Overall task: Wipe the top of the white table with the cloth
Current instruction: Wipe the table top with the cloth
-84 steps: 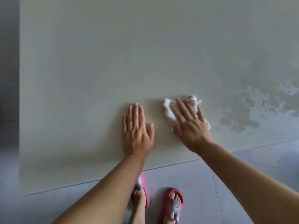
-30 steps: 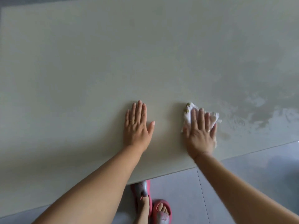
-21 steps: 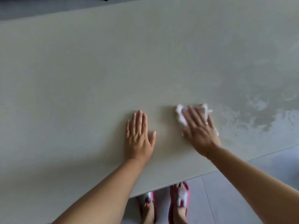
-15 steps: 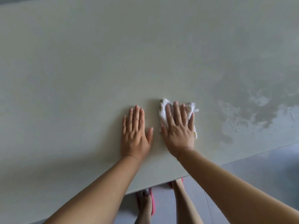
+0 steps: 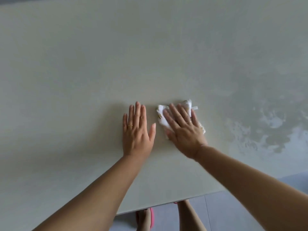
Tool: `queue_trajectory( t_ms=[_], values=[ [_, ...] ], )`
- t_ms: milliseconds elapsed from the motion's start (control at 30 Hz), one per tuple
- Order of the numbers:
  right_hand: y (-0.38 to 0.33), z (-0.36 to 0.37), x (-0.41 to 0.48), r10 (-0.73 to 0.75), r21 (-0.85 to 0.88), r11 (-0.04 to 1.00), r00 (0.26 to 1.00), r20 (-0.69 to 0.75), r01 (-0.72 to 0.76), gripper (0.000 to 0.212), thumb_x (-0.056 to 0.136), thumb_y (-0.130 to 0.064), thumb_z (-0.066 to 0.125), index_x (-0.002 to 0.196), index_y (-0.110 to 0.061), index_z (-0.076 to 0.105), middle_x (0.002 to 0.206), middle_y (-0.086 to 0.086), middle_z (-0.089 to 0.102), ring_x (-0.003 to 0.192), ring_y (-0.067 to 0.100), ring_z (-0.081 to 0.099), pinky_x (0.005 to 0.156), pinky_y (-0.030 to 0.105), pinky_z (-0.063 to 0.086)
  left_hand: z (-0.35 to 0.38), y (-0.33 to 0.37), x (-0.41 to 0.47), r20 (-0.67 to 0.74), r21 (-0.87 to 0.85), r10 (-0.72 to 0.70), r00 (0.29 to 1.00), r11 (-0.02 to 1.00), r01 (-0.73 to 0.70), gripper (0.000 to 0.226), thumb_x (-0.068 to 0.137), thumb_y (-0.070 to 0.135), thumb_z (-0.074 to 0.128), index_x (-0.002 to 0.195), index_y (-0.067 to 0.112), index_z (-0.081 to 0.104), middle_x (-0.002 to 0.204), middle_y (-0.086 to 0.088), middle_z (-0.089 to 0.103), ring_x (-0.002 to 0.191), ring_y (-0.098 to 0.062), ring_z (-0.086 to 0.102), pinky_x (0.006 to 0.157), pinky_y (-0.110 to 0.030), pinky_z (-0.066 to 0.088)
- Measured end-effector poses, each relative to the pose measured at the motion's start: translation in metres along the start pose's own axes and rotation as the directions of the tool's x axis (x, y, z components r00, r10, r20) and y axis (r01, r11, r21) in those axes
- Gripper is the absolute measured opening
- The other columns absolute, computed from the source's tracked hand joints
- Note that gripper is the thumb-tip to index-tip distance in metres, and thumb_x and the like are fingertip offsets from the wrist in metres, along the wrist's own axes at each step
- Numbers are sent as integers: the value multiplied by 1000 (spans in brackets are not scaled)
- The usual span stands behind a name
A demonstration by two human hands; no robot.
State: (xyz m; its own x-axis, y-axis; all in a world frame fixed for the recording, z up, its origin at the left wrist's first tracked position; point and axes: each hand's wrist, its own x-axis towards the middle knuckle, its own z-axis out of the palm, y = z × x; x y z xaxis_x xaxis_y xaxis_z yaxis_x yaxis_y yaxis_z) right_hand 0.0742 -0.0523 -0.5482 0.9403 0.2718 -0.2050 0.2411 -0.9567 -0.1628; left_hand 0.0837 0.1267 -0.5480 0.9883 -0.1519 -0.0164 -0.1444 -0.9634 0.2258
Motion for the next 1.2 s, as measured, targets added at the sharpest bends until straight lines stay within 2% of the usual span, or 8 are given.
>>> queue_trajectory(
  t_ms=[67,233,467,667,867,933,1067,1200],
  values=[
    [42,-9,14,-85,-68,994,996,9,86,57,95,-48,24,149,-31,17,157,-1,18,145,22,15,117,42,3,-1,3,26,-3,-4,1,1000,1000,-1,64,93,41,32,145,4,31,153,-15,28,142,-31,26,116,-44,17],
    [61,-15,57,525,155,845,849,-62,-512,57,97,-47,22,150,-32,6,160,-2,3,146,19,-2,117,44,-6,11,7,80,22,-17,31,999,999,-31,65,95,42,34,148,6,23,157,-13,19,145,-28,16,118,-41,7],
    [56,-21,66,-210,-107,973,978,-20,207,58,94,-46,27,149,-26,22,155,1,25,144,24,21,117,46,13,17,10,83,1,-3,-3,1000,1000,3,63,93,37,30,145,2,30,153,-15,27,143,-30,24,117,-44,18],
    [78,-28,129,475,145,875,876,-85,-461,58,98,-47,23,150,-30,5,160,-2,2,146,19,-4,116,44,-8,18,10,86,53,50,-26,998,998,23,67,93,43,26,148,6,23,157,-11,20,146,-24,15,118,-41,13],
    [46,-27,119,-197,-56,979,980,-29,195,60,93,-48,26,150,-27,19,157,0,20,145,24,17,117,46,6,16,11,87,74,62,-36,997,998,31,64,95,41,27,146,4,29,154,-13,27,143,-26,23,117,-42,18],
    [84,-34,138,-145,-105,984,989,-37,141,59,94,-46,27,150,-29,16,157,1,20,145,22,15,117,46,5,16,10,87,73,53,-22,997,998,18,65,93,39,30,147,3,28,155,-13,25,144,-28,22,116,-43,17],
    [99,-43,177,504,163,858,860,-84,-487,59,97,-44,27,150,-30,6,160,-1,3,146,20,-3,117,47,-6,15,10,88,48,19,-15,999,1000,15,64,93,38,32,145,2,30,154,-15,26,143,-29,24,116,-43,16],
    [44,-34,171,94,60,994,993,-75,-89,61,95,-44,27,151,-27,10,160,1,8,146,23,3,114,45,-8,7,16,113,2,-2,-33,999,999,33,64,94,39,29,146,1,28,154,-15,25,143,-29,23,117,-42,12]
  ],
)
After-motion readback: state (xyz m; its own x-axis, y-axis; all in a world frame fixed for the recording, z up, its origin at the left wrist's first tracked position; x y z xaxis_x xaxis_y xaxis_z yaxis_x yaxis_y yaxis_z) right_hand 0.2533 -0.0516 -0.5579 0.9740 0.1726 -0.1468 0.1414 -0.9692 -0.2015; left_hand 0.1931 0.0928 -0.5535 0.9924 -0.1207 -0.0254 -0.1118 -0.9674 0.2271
